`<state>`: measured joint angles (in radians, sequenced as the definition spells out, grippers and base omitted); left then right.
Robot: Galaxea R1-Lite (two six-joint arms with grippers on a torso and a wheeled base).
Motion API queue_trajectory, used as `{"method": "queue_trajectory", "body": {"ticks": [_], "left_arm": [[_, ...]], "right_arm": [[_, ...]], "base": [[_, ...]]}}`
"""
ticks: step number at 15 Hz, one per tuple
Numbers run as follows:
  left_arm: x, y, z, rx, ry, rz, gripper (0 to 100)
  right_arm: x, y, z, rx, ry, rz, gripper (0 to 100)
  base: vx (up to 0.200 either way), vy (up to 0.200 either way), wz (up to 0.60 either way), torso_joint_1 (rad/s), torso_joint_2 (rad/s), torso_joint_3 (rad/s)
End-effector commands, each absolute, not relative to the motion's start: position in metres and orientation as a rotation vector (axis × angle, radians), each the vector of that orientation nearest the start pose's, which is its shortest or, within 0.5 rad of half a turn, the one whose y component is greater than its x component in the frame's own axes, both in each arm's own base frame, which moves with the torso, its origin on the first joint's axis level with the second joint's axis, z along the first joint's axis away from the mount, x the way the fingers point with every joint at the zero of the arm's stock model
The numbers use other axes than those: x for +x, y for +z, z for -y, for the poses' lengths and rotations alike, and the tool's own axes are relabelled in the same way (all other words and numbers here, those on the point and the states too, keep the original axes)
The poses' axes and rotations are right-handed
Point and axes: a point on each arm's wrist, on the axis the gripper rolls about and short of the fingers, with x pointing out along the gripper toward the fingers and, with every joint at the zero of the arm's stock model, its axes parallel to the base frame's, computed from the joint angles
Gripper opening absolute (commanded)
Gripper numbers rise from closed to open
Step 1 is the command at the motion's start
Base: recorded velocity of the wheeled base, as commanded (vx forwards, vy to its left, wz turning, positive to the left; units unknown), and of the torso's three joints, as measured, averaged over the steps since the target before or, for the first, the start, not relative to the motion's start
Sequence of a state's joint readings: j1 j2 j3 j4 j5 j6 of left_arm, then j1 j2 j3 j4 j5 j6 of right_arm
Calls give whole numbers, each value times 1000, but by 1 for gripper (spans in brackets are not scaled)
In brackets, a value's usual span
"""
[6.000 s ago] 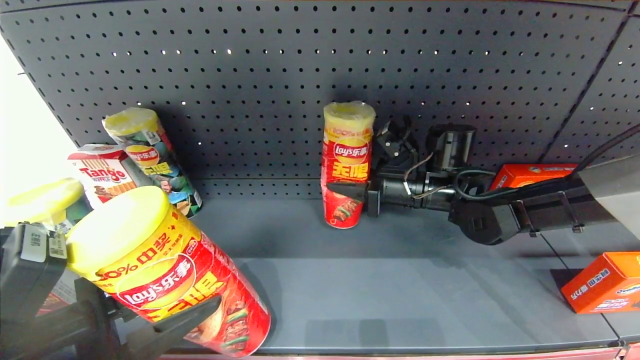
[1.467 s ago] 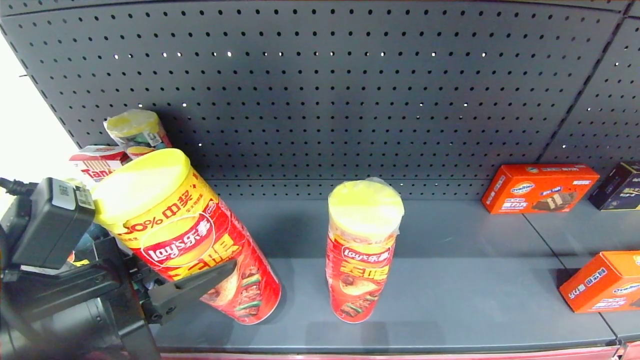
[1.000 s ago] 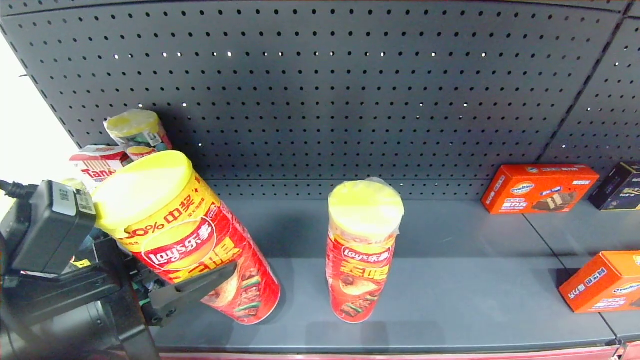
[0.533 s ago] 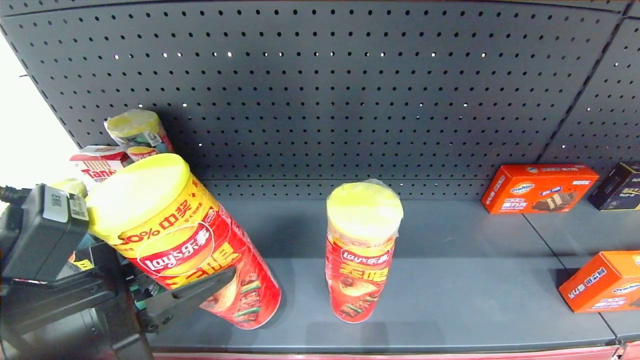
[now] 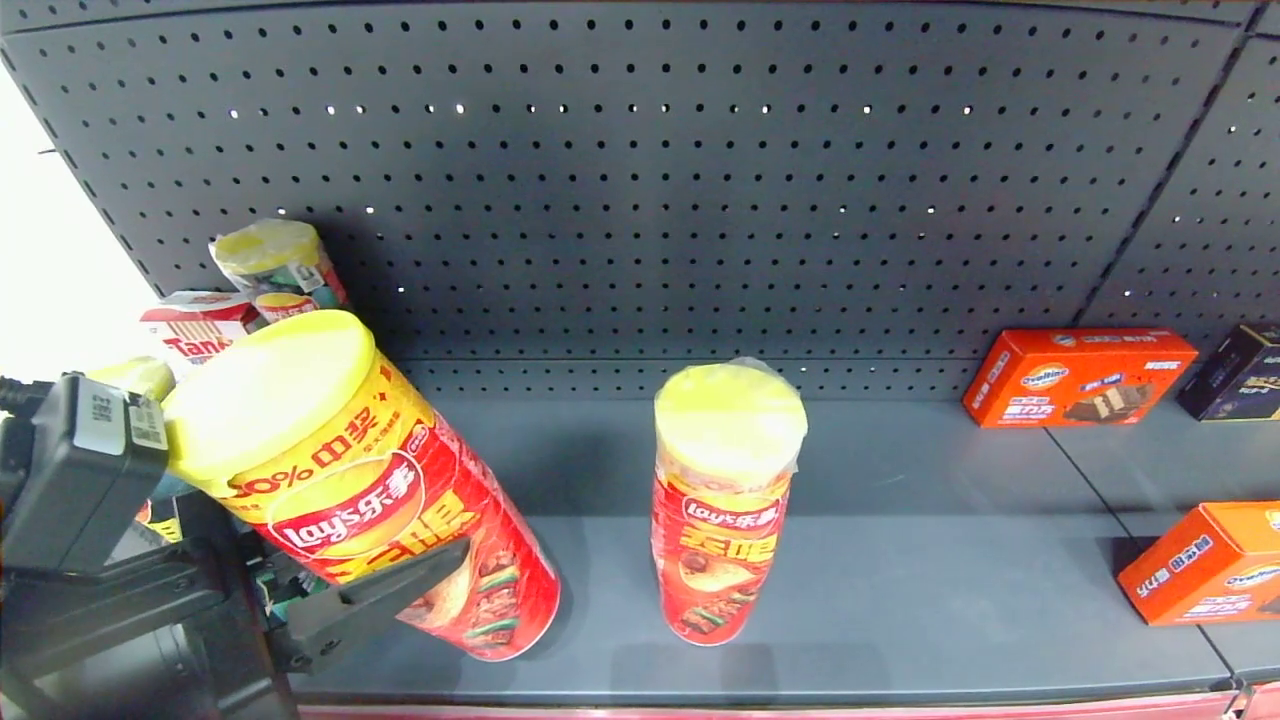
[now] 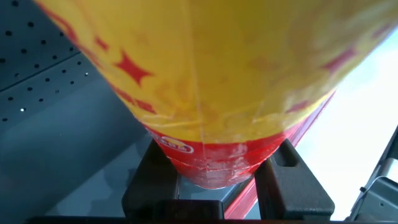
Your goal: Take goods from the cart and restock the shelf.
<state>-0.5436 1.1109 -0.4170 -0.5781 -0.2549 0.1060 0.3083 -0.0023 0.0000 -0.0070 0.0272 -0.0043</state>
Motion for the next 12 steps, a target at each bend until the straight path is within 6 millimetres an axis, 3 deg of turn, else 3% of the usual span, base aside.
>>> {"method": "queue_trajectory", "body": {"ticks": [1,6,12], "left_arm": [[132,210,86,114,-825,-64,0],[161,204,99,118,-829,-132,0],[187,222,107,104,-871,-112,0]], "right_arm": [[-22,76,6,-3,336,8,100],[-22,76,6,-3,336,8,100],[-22,76,6,-3,336,8,100]], "base": [[0,0,0,0,0,0],[0,0,0,0,0,0],[0,0,0,0,0,0]]}}
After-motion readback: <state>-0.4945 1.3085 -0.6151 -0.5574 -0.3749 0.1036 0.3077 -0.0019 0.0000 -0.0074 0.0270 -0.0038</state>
